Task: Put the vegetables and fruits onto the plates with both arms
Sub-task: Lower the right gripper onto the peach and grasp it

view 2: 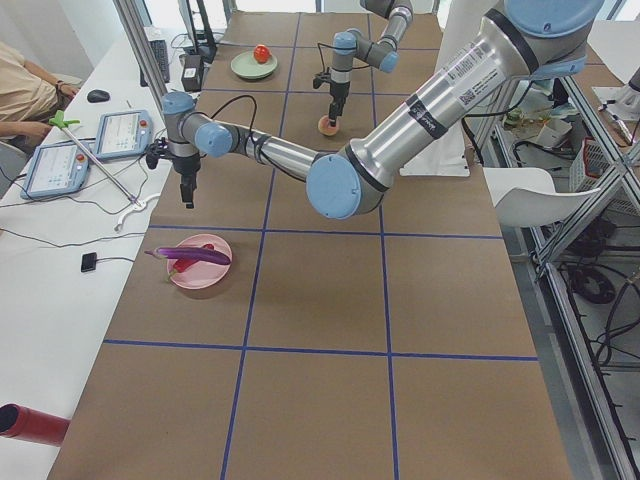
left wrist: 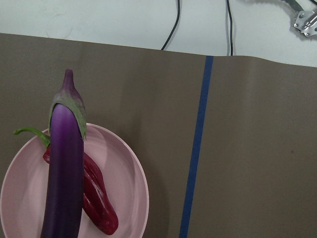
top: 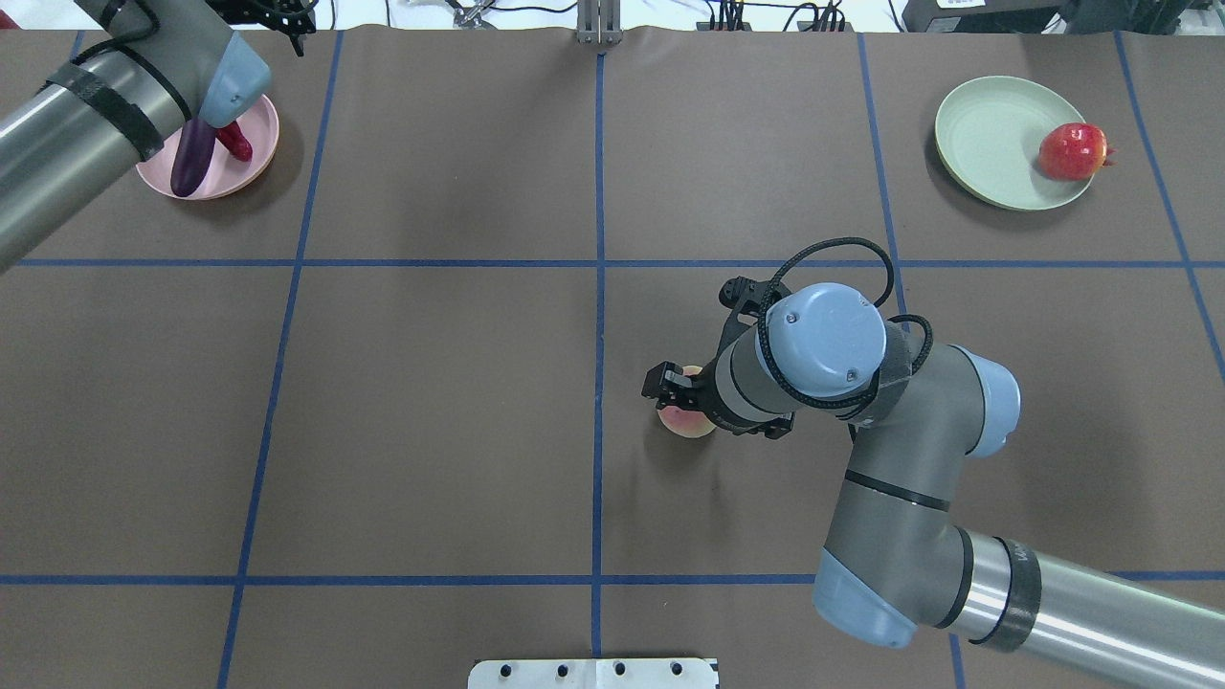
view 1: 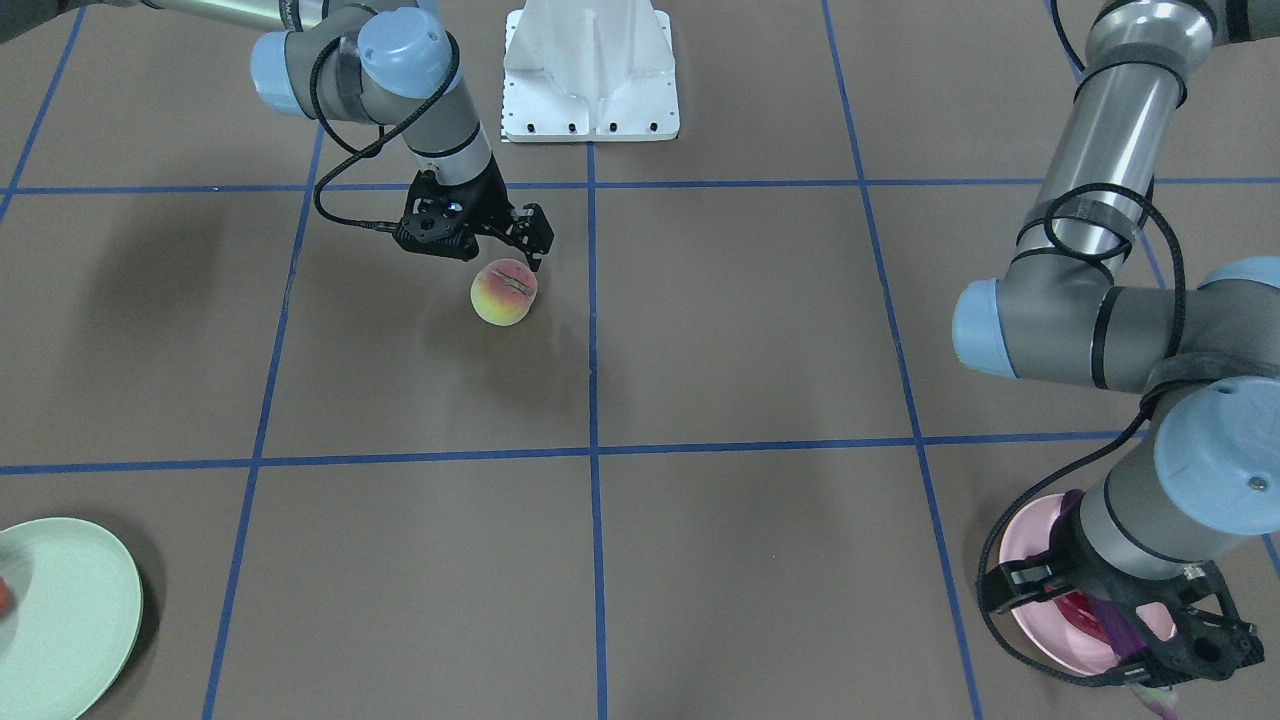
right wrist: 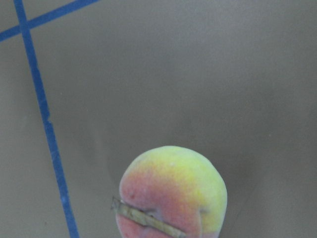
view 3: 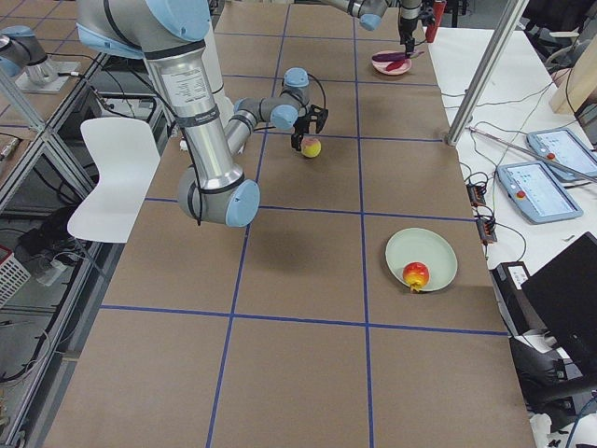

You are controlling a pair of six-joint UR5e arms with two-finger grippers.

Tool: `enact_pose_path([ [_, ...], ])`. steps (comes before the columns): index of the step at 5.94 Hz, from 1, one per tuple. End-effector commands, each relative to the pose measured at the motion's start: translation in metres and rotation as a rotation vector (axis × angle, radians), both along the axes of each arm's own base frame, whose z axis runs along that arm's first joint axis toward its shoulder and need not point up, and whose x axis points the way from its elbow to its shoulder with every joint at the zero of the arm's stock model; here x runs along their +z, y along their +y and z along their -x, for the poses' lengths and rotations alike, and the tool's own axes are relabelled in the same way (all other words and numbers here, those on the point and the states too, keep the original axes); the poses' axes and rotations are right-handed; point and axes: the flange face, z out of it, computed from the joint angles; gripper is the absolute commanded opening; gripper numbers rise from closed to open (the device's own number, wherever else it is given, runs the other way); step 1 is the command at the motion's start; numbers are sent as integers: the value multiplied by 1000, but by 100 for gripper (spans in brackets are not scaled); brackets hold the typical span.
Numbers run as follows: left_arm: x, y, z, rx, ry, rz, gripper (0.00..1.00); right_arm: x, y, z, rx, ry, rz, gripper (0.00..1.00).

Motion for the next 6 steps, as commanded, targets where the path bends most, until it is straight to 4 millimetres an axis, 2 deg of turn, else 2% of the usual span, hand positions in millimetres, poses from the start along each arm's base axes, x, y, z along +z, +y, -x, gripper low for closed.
enact_pose_path([
  [1,-6,4,0,-21,12,4,100,-4,-5,11,6,16,7,100],
  [2,-9,5,0,-32,17,7,100,-1,-16,27,27,41,-1,100],
  [3,-3,9,-2,-30,16,12,100,-5,-20,31,31,40,-2,100],
  [5,-4,10,-4,-29,17,10,100,6,-31,27,49,74,-18,100],
  [6,-4,11,-7,-29,18,11,100,6,-32,26,53,75,-15,64],
])
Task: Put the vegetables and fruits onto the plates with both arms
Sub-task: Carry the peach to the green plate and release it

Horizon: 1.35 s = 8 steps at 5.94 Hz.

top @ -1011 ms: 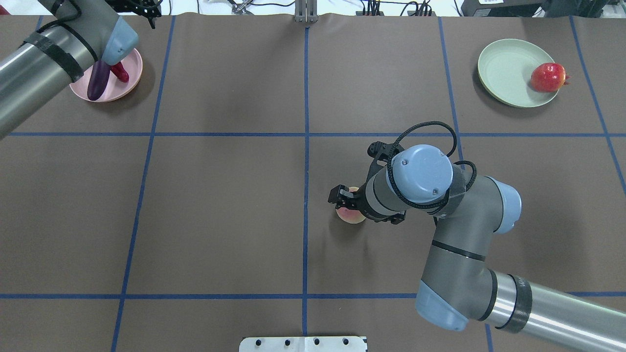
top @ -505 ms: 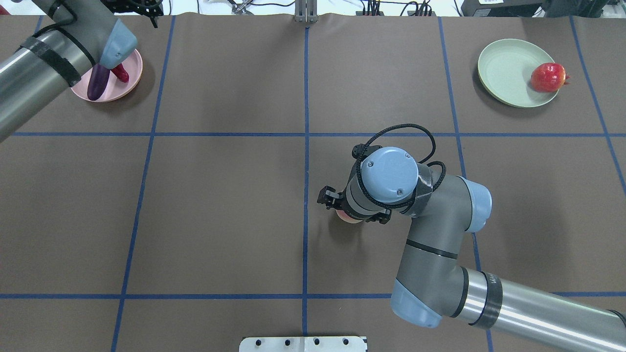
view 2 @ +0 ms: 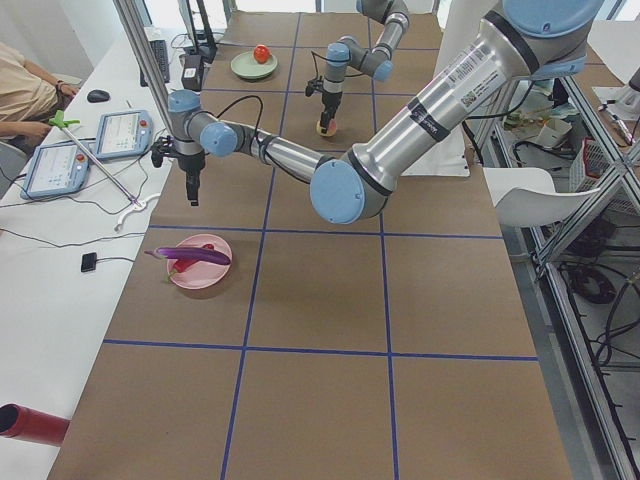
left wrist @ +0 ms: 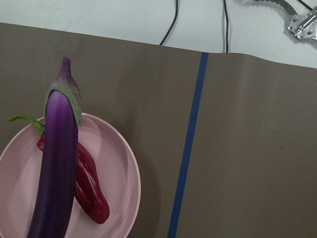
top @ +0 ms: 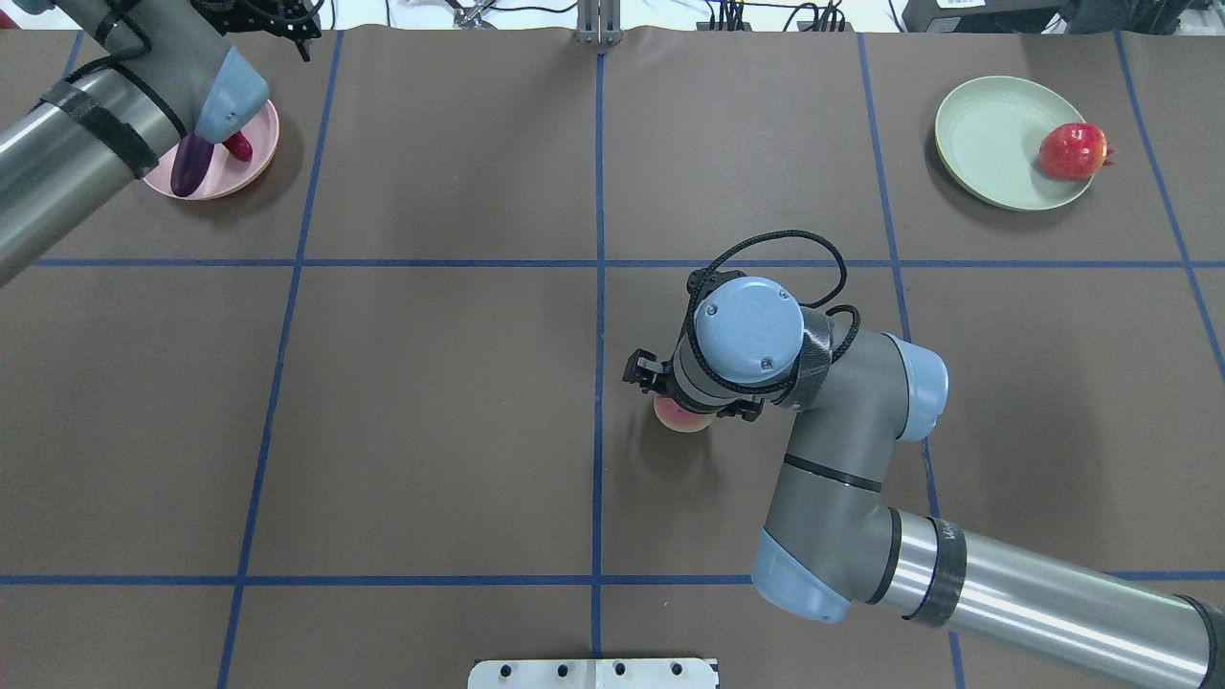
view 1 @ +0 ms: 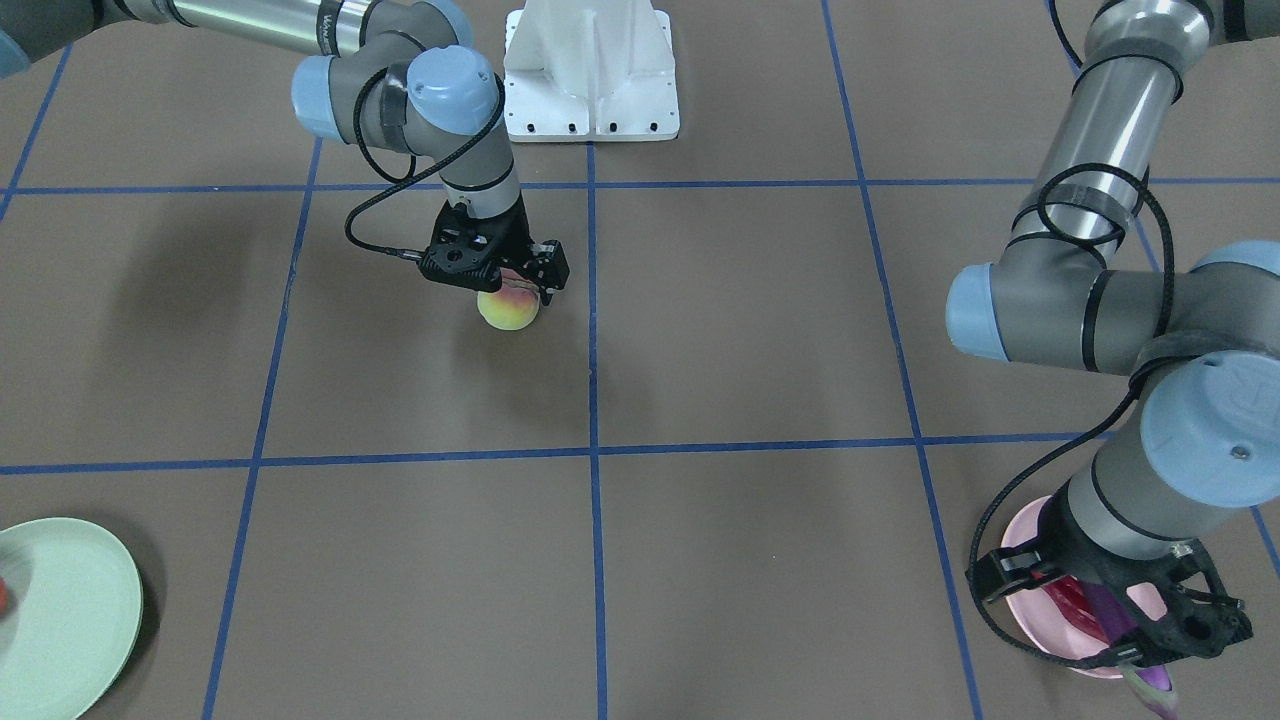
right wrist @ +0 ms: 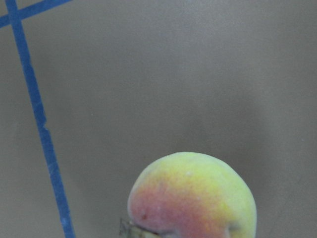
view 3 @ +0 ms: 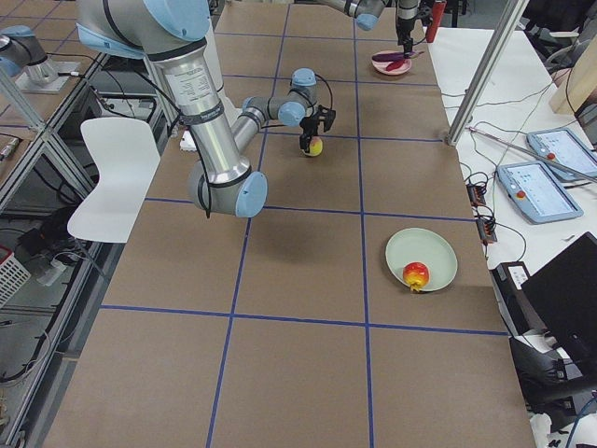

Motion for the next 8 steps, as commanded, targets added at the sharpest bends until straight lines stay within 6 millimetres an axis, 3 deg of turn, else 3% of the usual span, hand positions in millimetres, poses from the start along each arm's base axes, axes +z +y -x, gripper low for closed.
enact_pose_path([
  [1,0,2,-5,3,1,2,100,1,-9,-6,14,3,0,1],
  [2,1,3,-7,6,1,4,100,-6,-19,-18,31,-12,-2,0],
  [3,3,4,-7,1,2,6,100,-25,-43,-61,64,-8,7,0],
  [4,3,8,-15,5,5,9,100,-34,-83,-118,43,7,-18,0],
  [5,-2,18,-36,3,17,23,100,-5,-139,-169,24,72,-77,0],
  [6,-5,22,-43,8,21,18,100,47,-203,-216,-13,172,-109,0],
  [7,-9,26,-49,17,25,10,100,84,-242,-250,-46,234,-120,0],
  [8,-11,27,-50,18,27,9,100,135,-276,-267,-32,252,-115,0],
])
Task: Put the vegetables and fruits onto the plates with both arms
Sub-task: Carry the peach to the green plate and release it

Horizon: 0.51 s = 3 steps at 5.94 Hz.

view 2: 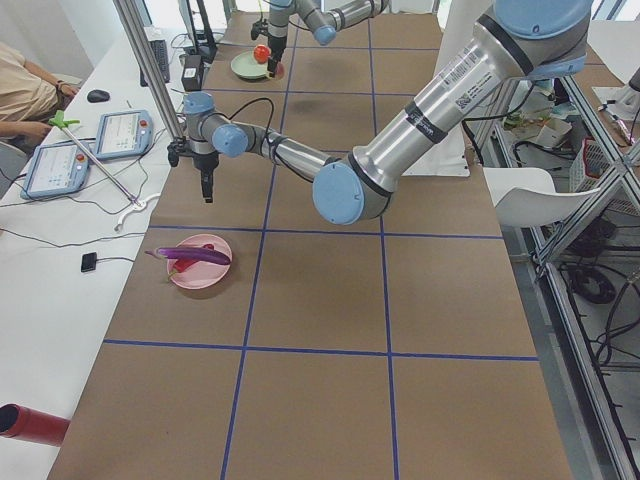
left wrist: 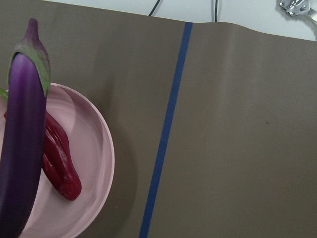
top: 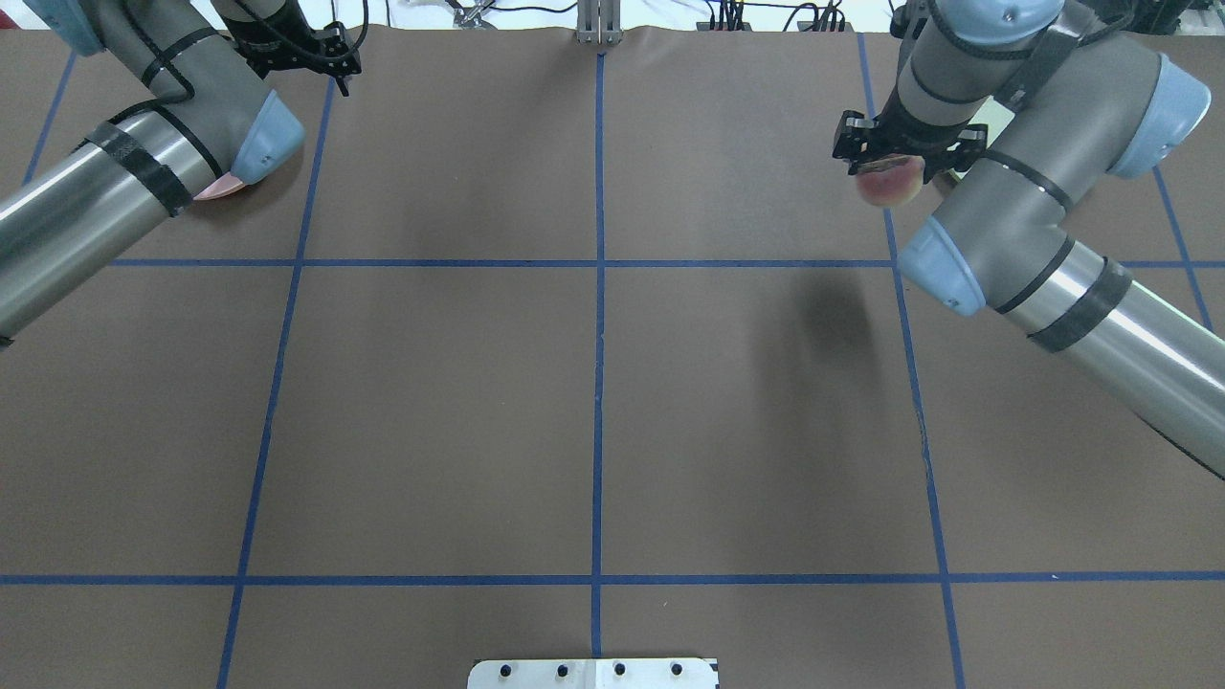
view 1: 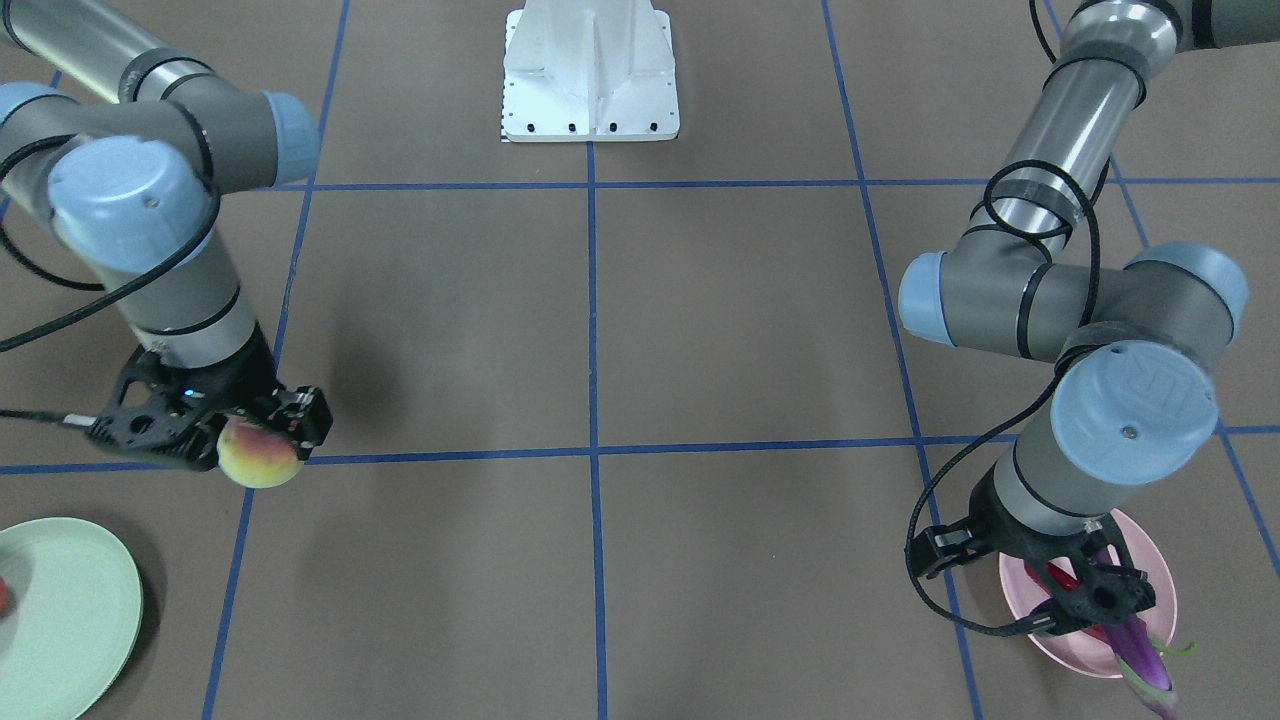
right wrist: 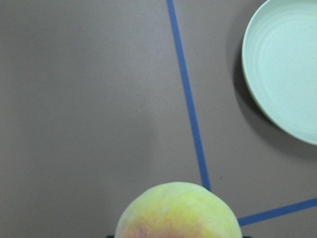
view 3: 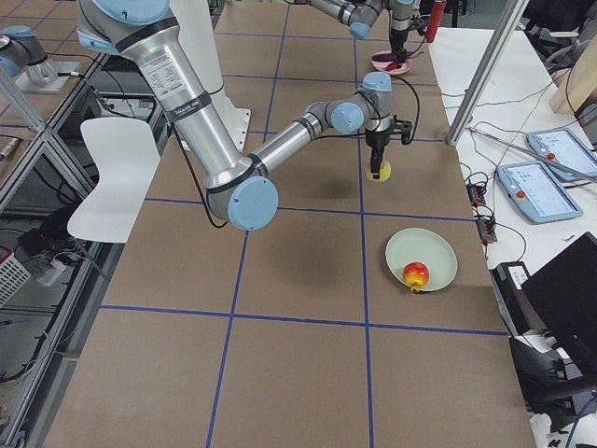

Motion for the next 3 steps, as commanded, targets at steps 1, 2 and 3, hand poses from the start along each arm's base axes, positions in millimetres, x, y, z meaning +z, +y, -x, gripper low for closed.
enact_pose_path([
  [1,-5,3,-2,2,2,-9,100,103,-60,-31,12,35,-1,0],
  [2,2,7,-8,9,-4,-2,100,121,-81,-38,11,57,12,0],
  [3,-1,9,-8,9,-1,-9,100,136,-89,-47,-14,81,19,0],
])
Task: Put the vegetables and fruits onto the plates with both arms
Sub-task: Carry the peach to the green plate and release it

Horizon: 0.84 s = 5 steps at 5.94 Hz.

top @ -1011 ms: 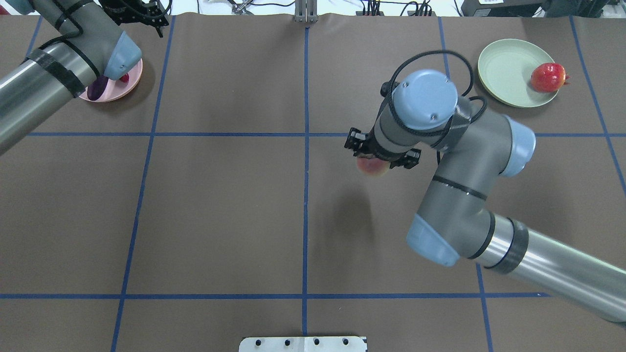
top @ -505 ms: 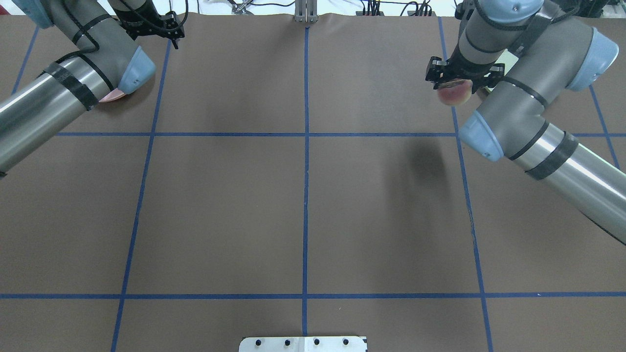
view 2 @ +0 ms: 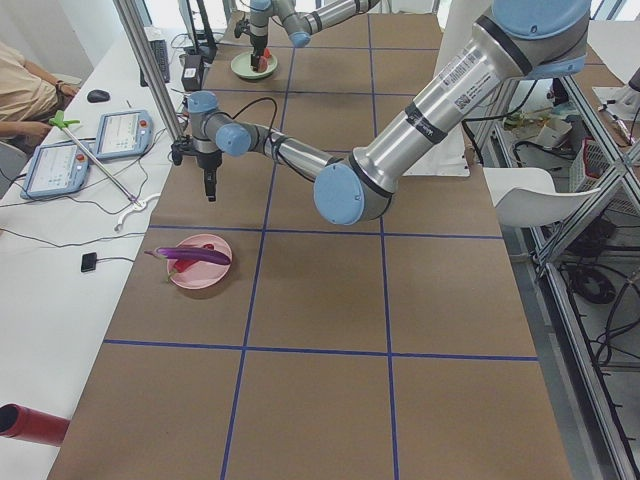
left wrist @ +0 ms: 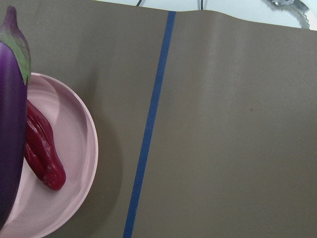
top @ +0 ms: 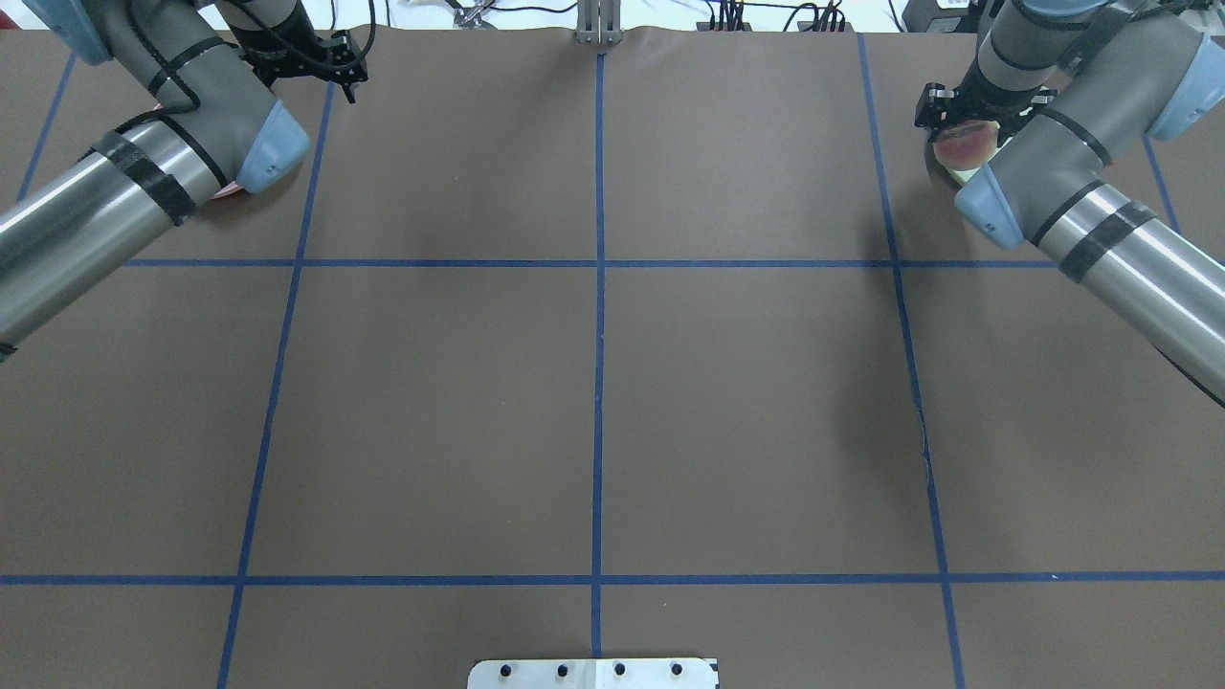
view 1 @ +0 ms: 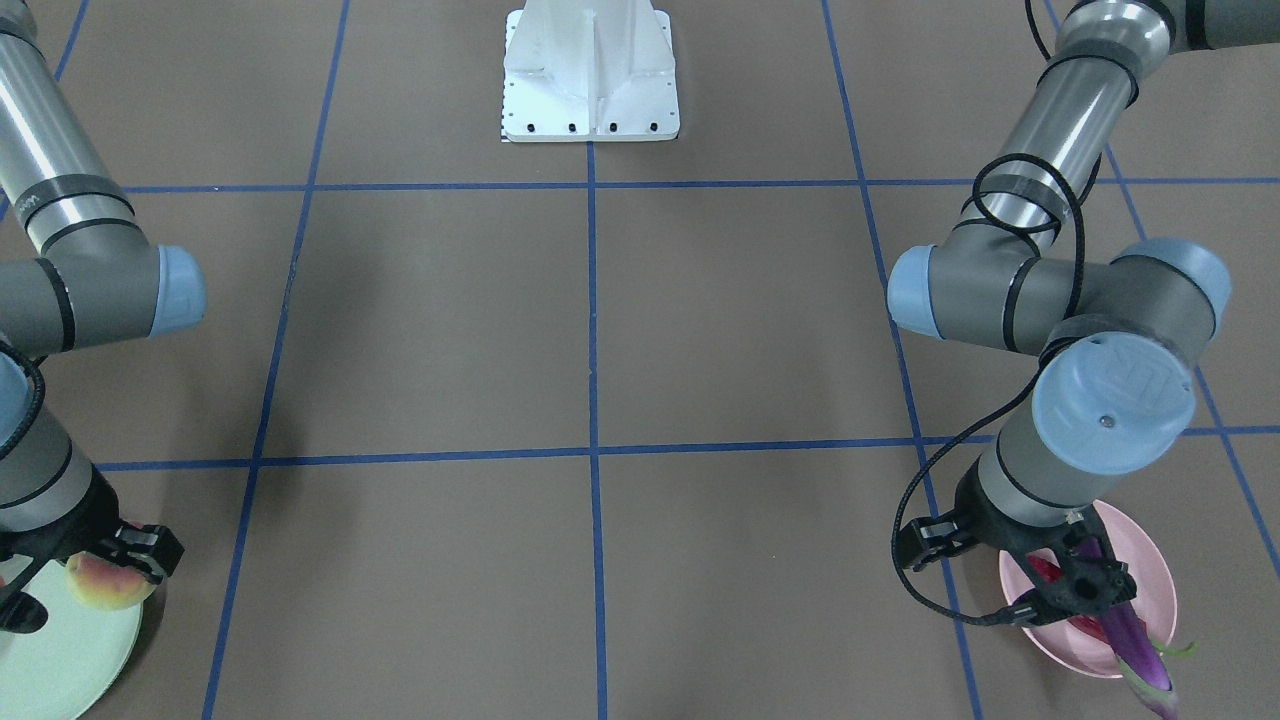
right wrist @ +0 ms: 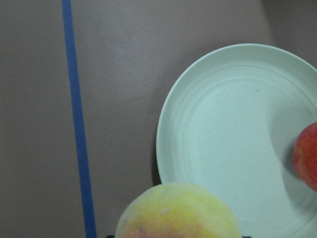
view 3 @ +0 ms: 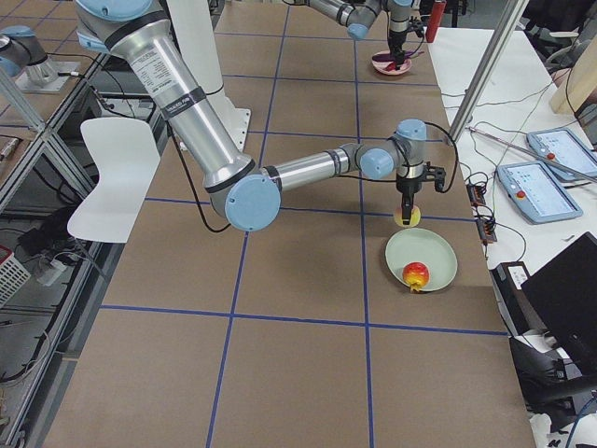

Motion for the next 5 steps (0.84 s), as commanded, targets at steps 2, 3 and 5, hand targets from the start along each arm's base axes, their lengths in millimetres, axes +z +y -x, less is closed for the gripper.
enact_pose_path([
  [2,12,7,-1,6,-5,5,100,49,-9,-9,-28,35,22,99],
  [3,9,9,0,4,-2,-2,100,60,-4,-13,-67,38,-13,100],
  [5,23,26,10,13,0,-13,100,34,-24,-83,-86,-26,-77,100],
])
